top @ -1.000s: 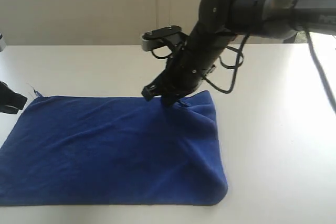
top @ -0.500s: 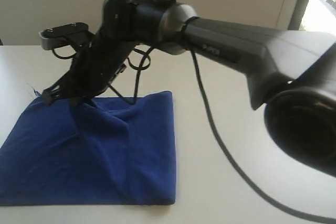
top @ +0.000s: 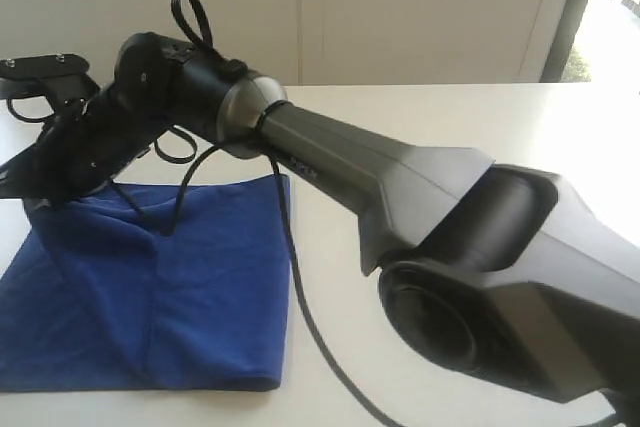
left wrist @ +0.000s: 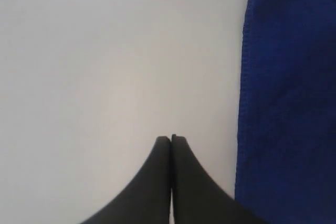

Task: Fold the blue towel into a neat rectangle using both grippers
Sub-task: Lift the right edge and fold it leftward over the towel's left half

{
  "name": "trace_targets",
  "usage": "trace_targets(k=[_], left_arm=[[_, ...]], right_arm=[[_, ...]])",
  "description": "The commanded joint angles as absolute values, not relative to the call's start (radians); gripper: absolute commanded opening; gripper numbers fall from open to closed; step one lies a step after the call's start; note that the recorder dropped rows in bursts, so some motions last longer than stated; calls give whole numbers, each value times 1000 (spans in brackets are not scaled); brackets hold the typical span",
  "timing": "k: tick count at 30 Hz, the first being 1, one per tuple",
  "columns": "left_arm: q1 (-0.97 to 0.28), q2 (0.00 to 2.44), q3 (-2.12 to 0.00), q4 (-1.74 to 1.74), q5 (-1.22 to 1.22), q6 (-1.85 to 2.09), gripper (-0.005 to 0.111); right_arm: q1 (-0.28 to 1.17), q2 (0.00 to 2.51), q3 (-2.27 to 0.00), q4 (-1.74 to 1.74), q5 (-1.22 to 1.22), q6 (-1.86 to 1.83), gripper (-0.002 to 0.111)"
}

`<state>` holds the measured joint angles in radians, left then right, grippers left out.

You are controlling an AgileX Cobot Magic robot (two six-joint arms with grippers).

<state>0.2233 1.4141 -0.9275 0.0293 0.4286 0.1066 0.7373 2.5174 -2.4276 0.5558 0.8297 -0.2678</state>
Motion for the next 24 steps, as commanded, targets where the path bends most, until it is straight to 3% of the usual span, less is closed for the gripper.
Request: trace_targets(k=[1, 11, 13, 14, 16, 17, 22, 24], left_arm=[[227, 1405, -933, 46, 441, 97, 0], [227, 1405, -933, 72, 470, 97, 0], [227, 1405, -933, 72, 470, 97, 0], [227, 1405, -933, 72, 470, 97, 0], [227, 1405, -933, 72, 470, 97, 0], [227, 1405, -933, 72, 470, 97, 0], [227, 1405, -933, 69, 457, 83, 0], [227, 1405, -933, 34, 452, 83, 0]], right_arm=[[761, 2561, -2468, 590, 779, -266, 0], [786, 2662, -2468, 637, 639, -290, 4], [786, 2672, -2468, 637, 622, -326, 24], [786, 2674, -2468, 637, 622, -329, 43], [786, 2672, -2470, 636, 620, -333, 66], [786, 2667, -2472, 636, 624, -338, 70], [726, 2535, -2482, 337, 859, -325, 70], [685, 2488, -2482, 168, 1003, -258, 64]])
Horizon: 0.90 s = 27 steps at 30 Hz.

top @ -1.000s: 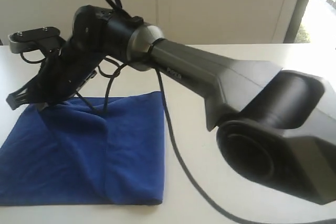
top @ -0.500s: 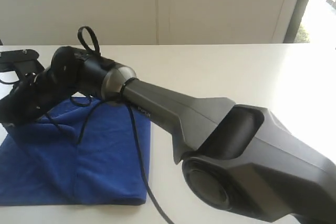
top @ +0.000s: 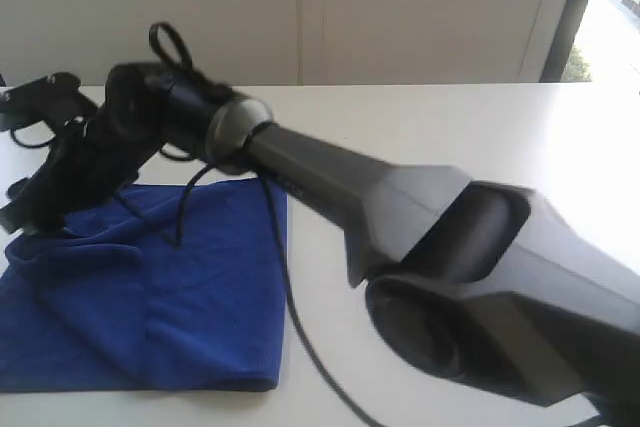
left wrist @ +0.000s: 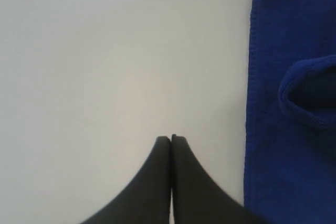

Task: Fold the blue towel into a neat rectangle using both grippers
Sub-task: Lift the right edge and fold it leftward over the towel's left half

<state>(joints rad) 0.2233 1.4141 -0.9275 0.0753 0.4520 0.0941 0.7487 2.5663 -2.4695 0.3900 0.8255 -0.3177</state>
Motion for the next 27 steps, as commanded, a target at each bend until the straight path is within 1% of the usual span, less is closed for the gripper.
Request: trace_targets(k=[1, 2, 3, 4, 5, 7, 12, 27], left_arm=[[227, 1405, -933, 15, 449, 88, 0], [227, 1405, -933, 0, 448, 103, 0], [227, 1405, -933, -29, 447, 121, 0], [227, 1405, -933, -45, 445, 135, 0], [227, 1405, -933, -59, 445, 141, 0], [227, 1405, -933, -89, 445, 165, 0], [227, 1405, -933, -177, 445, 261, 0], [227, 1405, -933, -181, 452, 266, 0]], right_arm=[[658, 2473, -2479, 124, 1077, -256, 55], [635, 2468, -2473, 117, 1141, -261, 44], [606, 2468, -2473, 138, 1221, -291, 29], [593, 2468, -2470, 156, 1221, -310, 23], [577, 2468, -2459, 197, 1221, -354, 13], [558, 2468, -2429, 257, 1221, -407, 0], [548, 2468, -2330, 201, 1221, -411, 0], [548, 2468, -2113, 135, 1221, -398, 0]])
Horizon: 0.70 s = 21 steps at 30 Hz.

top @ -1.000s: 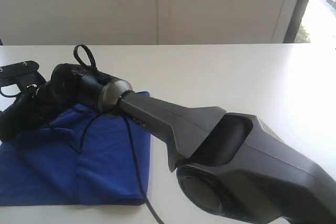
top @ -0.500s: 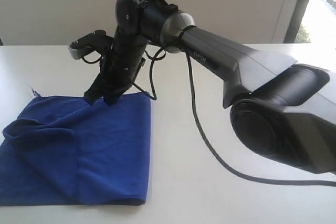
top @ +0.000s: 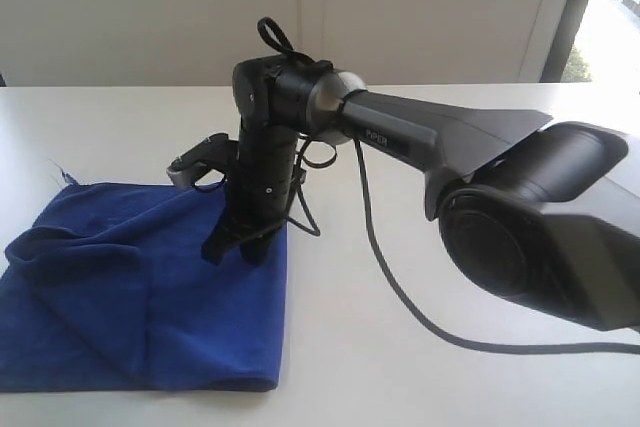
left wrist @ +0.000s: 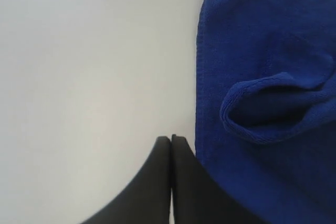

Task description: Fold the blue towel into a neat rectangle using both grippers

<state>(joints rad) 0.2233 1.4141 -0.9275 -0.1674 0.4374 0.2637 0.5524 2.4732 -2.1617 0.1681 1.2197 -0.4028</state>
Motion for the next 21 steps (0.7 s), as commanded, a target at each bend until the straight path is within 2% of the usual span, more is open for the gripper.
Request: trace_targets(k=[1, 10, 21], left_arm=[[227, 1405, -933, -181, 452, 266, 0], [227, 1405, -933, -181, 441, 266, 0], [206, 1405, -933, -376, 470, 465, 0]], right_arm=[[548, 2468, -2097, 113, 1221, -391, 0], [476, 2395, -1926, -18, 1221, -356, 0], [247, 2220, -1591, -146, 1135, -426, 0]])
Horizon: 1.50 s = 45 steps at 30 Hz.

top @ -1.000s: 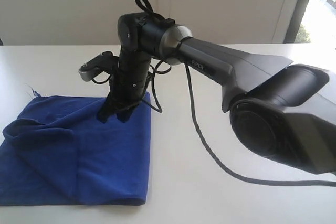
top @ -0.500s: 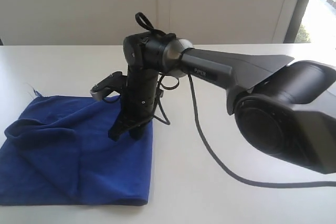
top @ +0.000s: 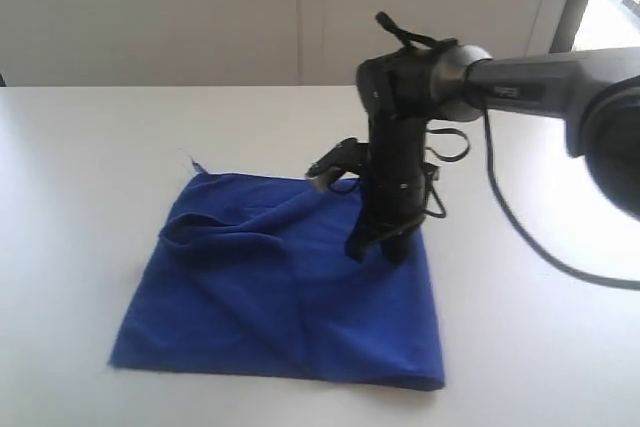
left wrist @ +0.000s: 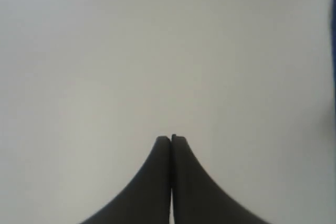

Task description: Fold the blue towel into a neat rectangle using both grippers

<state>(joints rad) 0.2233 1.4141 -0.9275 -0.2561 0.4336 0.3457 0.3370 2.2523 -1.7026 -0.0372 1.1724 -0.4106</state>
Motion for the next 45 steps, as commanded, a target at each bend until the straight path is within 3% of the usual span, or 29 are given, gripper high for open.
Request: trace_targets(k=[1, 11, 15, 19, 21, 25, 27, 35, 45], left_arm=[[204, 1405, -933, -420, 480, 513, 0], [183, 1409, -933, -900, 691, 1082, 0], [141, 1459, -940, -1050, 793, 1178, 0], [-75, 1609, -1153, -881, 760, 1001, 0], [-213, 1755, -1453, -446, 875, 684, 0], [-291, 1978, -1824, -400, 1183, 688, 0], [-291, 2062, -1945, -460, 1188, 688, 0], [-352, 2273, -2172, -464, 1221, 680, 0], [-481, 2323, -2188, -445, 1178, 878, 0]], right_arm=[[225, 2206, -1572, -157, 1115, -426, 0], [130, 2131, -1522, -180, 1014, -545, 0], [130, 2077, -1522, -21, 984, -563, 0], [130, 1972, -1522, 84, 1002, -528, 0], [130, 1952, -1522, 258, 1046, -572, 0], [130, 1952, -1460, 423, 1012, -701, 0], [130, 1952, -1400, 475, 975, -753, 0], [130, 1956, -1287, 567, 781, -812, 0], [130, 1956, -1278, 598, 776, -826, 4]])
